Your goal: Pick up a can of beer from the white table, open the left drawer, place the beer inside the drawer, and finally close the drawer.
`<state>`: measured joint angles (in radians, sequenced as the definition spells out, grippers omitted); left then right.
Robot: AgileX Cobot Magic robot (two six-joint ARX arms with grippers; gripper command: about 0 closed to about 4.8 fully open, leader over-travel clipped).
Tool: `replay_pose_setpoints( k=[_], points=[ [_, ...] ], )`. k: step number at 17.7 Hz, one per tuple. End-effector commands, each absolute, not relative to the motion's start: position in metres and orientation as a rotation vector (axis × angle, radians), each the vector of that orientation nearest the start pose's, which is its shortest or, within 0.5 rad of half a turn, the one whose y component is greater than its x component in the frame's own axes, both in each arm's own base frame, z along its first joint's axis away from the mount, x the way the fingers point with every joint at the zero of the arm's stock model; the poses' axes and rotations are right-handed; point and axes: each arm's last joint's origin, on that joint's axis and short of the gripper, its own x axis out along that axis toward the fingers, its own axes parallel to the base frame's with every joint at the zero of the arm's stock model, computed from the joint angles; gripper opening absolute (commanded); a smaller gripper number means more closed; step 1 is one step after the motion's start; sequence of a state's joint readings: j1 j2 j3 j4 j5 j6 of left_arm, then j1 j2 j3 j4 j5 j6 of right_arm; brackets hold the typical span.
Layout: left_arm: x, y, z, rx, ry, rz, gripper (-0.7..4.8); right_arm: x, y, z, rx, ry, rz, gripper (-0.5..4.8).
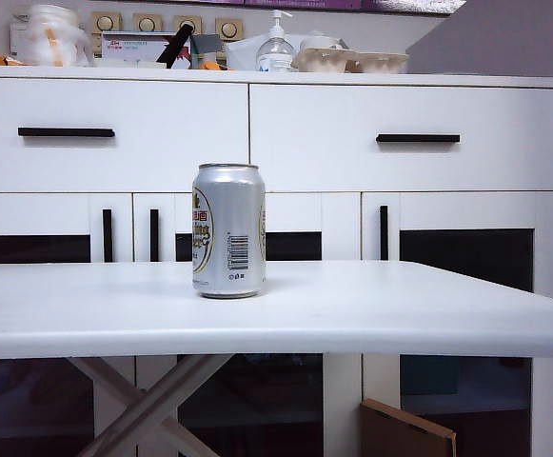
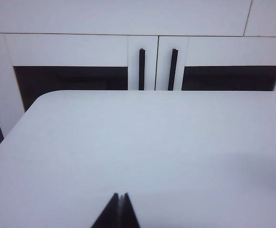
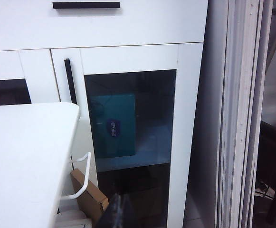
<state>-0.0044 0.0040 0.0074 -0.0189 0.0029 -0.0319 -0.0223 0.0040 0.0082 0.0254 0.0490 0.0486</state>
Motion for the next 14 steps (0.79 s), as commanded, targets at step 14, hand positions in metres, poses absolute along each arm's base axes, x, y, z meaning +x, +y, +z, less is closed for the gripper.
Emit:
replay_pose_setpoints(
  k=[14],
  points=[
    [0.088,0.002,0.205,-0.065,-0.042,0.095,-0.05,0.081,-0.002,0.224,0.125,-0.155,-0.03,-0.02]
  ],
)
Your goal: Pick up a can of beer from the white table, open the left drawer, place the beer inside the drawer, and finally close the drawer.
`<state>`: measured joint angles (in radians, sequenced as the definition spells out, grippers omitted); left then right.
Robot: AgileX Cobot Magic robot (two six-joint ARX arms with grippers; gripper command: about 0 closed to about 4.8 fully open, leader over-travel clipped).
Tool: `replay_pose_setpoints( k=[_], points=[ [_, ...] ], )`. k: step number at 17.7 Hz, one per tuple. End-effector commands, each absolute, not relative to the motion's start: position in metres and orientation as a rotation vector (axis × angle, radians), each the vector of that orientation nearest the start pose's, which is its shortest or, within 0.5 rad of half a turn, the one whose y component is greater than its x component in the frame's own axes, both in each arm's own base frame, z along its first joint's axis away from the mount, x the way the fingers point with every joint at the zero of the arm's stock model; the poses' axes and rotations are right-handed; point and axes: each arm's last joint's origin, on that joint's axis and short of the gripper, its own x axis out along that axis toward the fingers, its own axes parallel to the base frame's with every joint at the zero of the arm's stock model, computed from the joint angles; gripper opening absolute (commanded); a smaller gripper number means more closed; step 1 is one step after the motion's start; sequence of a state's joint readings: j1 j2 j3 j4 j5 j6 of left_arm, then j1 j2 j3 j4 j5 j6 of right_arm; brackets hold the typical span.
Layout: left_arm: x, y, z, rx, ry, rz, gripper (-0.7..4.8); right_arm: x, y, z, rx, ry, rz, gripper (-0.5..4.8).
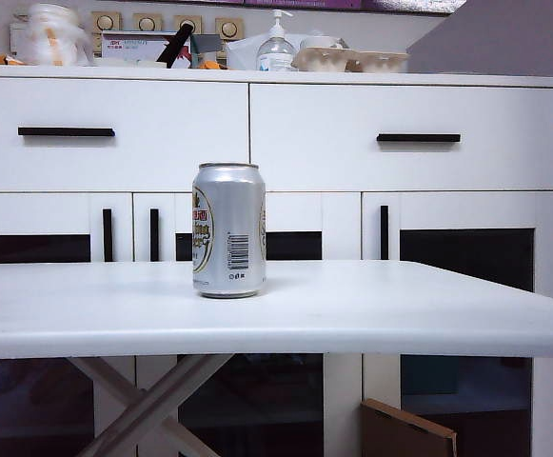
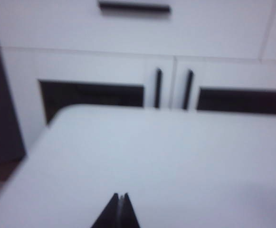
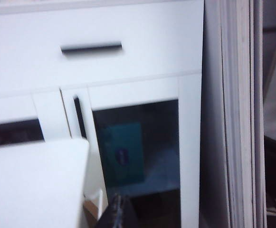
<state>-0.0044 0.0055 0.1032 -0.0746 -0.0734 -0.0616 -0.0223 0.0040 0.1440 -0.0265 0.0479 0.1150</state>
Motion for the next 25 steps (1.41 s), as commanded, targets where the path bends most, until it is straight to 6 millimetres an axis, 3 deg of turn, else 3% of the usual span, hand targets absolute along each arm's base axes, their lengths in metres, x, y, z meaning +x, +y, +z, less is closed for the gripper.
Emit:
replay_pose_setpoints(
  k=[1,7,14,20,25],
  points=[
    [0.086,0.002,0.216,-0.065,-0.039,0.095,-0.05,0.077,-0.002,0.233,0.125,-0.161,-0.025,-0.02],
    [0.096,0.002,0.278,-0.062,-0.031,0.094,-0.05,0.073,0.001,0.281,0.118,-0.117,0.072,-0.02],
    [0.117,0.0,0.339,-0.052,0.007,0.022,-0.05,0.1,0.006,0.327,0.115,-0.051,0.248,-0.02],
    [0.139,-0.008,0.374,-0.014,0.088,-0.255,-0.05,0.129,0.013,0.345,0.117,-0.024,0.349,-0.02],
    [0.151,-0.01,0.385,0.014,0.139,-0.334,-0.05,0.16,0.039,0.347,0.118,-0.03,0.51,-0.01]
  ],
)
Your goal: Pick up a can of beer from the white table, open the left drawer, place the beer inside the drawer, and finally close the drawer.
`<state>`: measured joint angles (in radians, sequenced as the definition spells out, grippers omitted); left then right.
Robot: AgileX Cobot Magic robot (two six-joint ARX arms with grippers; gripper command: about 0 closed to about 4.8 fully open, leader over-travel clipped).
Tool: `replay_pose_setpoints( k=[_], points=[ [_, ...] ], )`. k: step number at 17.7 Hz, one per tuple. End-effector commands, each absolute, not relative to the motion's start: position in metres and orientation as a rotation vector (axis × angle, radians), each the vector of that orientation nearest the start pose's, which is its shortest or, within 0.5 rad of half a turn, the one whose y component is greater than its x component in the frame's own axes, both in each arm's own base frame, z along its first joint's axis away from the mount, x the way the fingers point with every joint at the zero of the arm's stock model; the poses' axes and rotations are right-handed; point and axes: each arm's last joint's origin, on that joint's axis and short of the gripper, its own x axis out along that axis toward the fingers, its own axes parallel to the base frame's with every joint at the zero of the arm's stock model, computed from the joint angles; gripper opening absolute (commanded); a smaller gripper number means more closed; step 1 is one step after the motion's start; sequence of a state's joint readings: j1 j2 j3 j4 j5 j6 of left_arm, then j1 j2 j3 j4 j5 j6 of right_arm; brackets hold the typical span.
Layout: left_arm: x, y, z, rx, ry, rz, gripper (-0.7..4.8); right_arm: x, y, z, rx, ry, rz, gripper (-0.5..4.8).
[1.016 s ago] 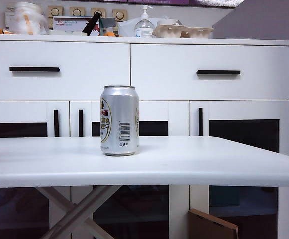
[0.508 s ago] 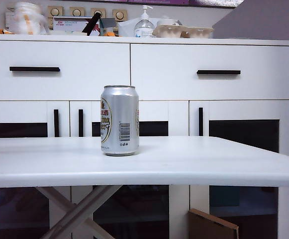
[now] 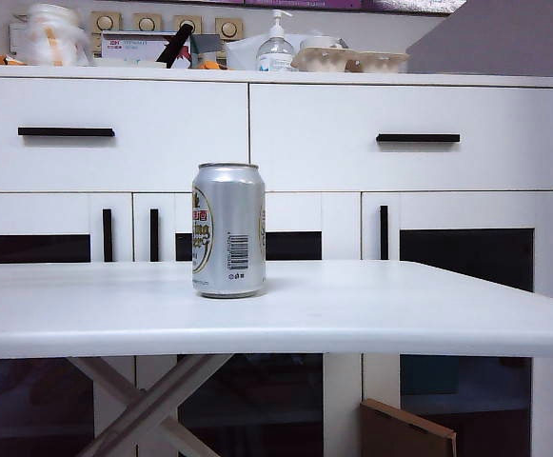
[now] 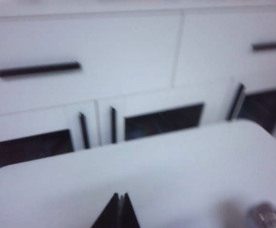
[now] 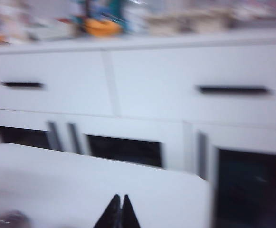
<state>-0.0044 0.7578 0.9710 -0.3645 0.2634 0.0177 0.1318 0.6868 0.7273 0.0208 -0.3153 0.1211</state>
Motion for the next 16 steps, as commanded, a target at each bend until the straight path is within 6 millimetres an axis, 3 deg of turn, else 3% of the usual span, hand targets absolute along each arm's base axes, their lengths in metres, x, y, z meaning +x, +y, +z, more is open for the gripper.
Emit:
replay_pose_setpoints(
  k=[1,9,11,15,16],
  points=[
    [0.151,-0.011,0.386,0.012,0.142,-0.347,-0.05,0.167,0.048,0.345,0.119,-0.016,0.551,-0.01],
    [0.149,-0.015,0.385,-0.019,0.166,-0.513,-0.05,0.212,0.111,0.308,0.114,0.101,0.801,0.11],
    [0.148,-0.016,0.384,-0.026,0.177,-0.561,-0.05,0.218,0.119,0.302,0.11,0.104,0.817,0.7],
    [0.144,-0.019,0.387,0.004,0.249,-0.589,-0.05,0.227,0.127,0.291,0.108,0.13,0.856,0.77],
    [0.143,-0.022,0.39,0.029,0.26,-0.609,-0.05,0.226,0.128,0.292,0.108,0.122,0.879,1.14]
  ],
)
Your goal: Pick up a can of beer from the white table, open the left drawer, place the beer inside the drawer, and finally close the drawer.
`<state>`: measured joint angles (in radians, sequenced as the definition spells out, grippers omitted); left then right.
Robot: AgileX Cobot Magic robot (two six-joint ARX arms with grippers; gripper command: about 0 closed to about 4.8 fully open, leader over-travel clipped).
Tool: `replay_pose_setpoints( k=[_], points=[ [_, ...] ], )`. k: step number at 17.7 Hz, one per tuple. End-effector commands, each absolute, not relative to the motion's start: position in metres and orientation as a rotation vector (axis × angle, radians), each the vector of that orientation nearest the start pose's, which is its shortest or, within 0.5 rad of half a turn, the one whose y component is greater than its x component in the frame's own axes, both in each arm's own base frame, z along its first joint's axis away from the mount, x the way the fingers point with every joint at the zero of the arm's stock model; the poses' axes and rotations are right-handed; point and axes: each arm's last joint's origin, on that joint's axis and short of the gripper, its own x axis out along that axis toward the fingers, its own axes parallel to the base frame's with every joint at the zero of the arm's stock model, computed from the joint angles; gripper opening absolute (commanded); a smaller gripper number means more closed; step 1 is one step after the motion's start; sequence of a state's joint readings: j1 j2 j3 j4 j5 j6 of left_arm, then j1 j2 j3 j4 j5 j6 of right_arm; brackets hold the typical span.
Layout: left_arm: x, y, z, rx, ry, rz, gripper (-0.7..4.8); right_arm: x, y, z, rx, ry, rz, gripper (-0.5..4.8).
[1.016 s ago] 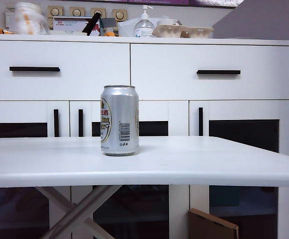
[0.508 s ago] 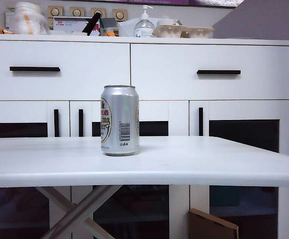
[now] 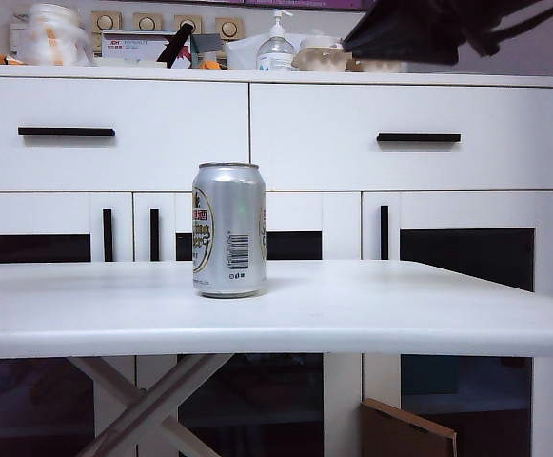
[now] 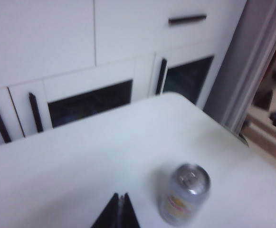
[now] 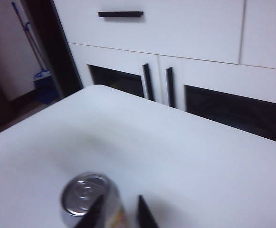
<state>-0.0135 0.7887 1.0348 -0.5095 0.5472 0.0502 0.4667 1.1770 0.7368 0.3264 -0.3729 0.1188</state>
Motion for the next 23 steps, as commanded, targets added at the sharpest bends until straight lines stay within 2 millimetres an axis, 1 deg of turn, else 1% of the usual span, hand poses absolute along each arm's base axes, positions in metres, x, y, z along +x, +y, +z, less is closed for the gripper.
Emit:
replay_pose_setpoints(
  k=[1,2,4,6,9,13,16,18,21,23],
  points=[
    [0.143,-0.024,0.393,0.057,0.269,-0.631,-0.05,0.226,0.128,0.294,0.092,0.101,0.898,2.67],
    [0.143,-0.027,0.395,0.07,0.278,-0.631,-0.05,0.226,0.128,0.295,0.09,0.083,0.904,4.79],
    [0.145,-0.034,0.398,0.091,0.287,-0.615,-0.05,0.227,0.129,0.295,0.09,0.077,0.904,4.79],
    [0.145,-0.039,0.398,0.108,0.295,-0.603,-0.05,0.229,0.134,0.292,0.089,0.077,0.922,4.79],
    [0.145,-0.04,0.398,0.109,0.29,-0.613,-0.05,0.228,0.153,0.283,0.035,0.065,0.936,4.79],
    [0.145,-0.04,0.398,0.104,0.291,-0.612,-0.05,0.235,0.18,0.261,0.017,0.066,0.98,4.79],
    [0.145,-0.04,0.398,0.104,0.292,-0.612,-0.05,0.248,0.199,0.25,0.009,0.106,0.993,4.79],
    [0.145,-0.04,0.398,0.104,0.292,-0.612,-0.05,0.257,0.212,0.248,0.002,0.108,0.994,4.79],
    [0.145,-0.04,0.398,0.103,0.292,-0.612,-0.05,0.273,0.227,0.242,-0.003,0.128,1.002,4.79],
    [0.145,-0.04,0.398,0.103,0.292,-0.612,-0.05,0.28,0.233,0.234,-0.007,0.149,1.003,4.79]
  ],
)
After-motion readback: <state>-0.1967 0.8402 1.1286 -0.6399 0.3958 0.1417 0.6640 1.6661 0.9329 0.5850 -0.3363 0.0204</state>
